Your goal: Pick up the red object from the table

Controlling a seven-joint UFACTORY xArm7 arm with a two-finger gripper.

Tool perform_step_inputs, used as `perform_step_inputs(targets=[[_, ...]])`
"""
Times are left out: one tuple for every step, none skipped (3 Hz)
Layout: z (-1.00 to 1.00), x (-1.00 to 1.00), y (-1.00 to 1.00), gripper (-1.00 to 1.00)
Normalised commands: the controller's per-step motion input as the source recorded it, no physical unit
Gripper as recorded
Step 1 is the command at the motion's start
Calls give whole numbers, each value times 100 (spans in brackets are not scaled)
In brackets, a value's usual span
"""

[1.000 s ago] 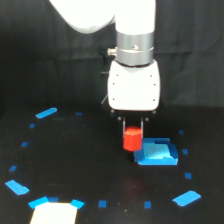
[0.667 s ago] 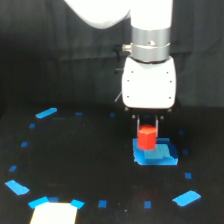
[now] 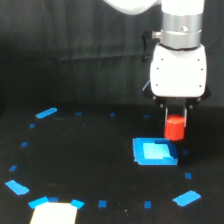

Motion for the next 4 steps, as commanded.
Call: perform_step_inputs(targets=[[71, 17, 40, -100], [100, -16, 43, -100], [26, 24, 31, -79], [11, 100, -51, -100]])
